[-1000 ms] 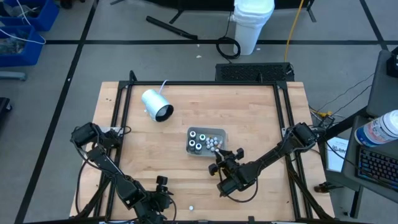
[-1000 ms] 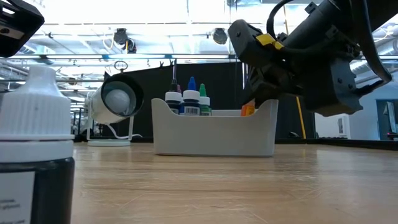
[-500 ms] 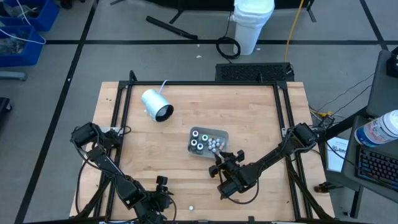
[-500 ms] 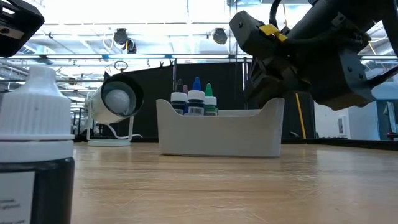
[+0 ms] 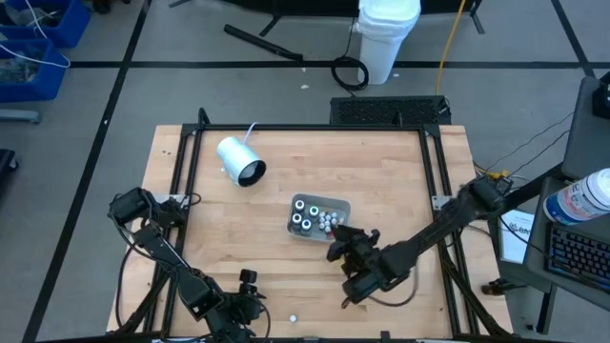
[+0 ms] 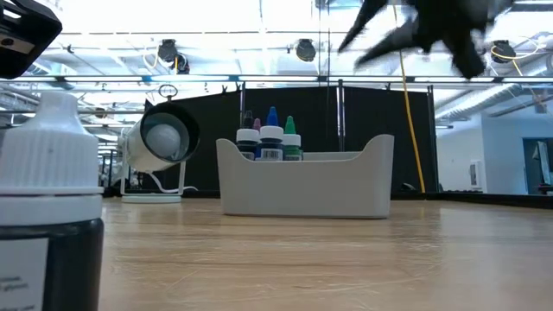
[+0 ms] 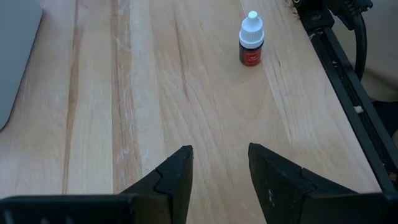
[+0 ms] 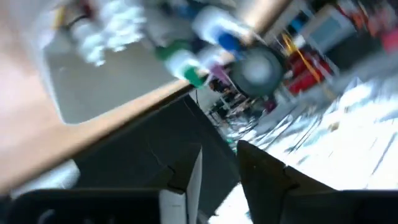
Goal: Pick & Place food coloring
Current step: Put the small black food coloring bottle into the gray bin
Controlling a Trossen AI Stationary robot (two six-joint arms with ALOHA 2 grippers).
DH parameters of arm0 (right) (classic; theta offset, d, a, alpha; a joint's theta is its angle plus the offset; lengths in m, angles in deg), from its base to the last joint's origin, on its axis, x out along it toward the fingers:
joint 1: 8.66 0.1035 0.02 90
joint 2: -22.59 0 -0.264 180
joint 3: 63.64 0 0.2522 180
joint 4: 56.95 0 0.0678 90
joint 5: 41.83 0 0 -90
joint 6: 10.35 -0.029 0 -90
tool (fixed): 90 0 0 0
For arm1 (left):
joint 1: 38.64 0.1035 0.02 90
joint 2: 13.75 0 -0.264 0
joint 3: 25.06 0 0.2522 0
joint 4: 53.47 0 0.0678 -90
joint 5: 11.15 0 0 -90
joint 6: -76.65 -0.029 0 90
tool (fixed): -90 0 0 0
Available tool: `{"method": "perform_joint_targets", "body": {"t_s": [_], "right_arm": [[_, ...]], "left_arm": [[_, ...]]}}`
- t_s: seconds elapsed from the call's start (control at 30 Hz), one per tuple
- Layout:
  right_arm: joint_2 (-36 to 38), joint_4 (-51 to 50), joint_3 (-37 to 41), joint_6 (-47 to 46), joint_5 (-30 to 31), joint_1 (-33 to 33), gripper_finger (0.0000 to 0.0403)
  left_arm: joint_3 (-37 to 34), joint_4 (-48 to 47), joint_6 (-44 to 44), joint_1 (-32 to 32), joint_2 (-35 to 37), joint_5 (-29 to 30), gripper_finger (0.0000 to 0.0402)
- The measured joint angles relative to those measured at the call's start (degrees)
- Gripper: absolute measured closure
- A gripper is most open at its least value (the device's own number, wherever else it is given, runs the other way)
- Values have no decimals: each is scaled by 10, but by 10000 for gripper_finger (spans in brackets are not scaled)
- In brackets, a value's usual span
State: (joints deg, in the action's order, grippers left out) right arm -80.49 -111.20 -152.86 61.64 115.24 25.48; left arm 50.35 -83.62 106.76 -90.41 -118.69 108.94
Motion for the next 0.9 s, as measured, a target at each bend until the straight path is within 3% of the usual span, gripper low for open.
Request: {"method": "perform_joint_targets", "body": {"t_s": [0.13,0.3,0.47,0.6,0.7,0.9], "right_arm": [[90,-1,0,-166,-31,23,338],[213,0,0,-418,-186,45,393],[318,18,9,-626,-282,45,393],[393,84,92,-659,-290,45,401],[457,187,190,-636,-332,30,400],[588,391,376,-639,-525,-68,402]], "left_arm": [[0,0,0,0,0,0,240],[0,0,0,0,0,0,240],[0,1,4,5,0,6,240],[0,2,4,14,0,25,240],[0,2,4,20,0,25,240],[0,2,-14,24,0,21,240]]}}
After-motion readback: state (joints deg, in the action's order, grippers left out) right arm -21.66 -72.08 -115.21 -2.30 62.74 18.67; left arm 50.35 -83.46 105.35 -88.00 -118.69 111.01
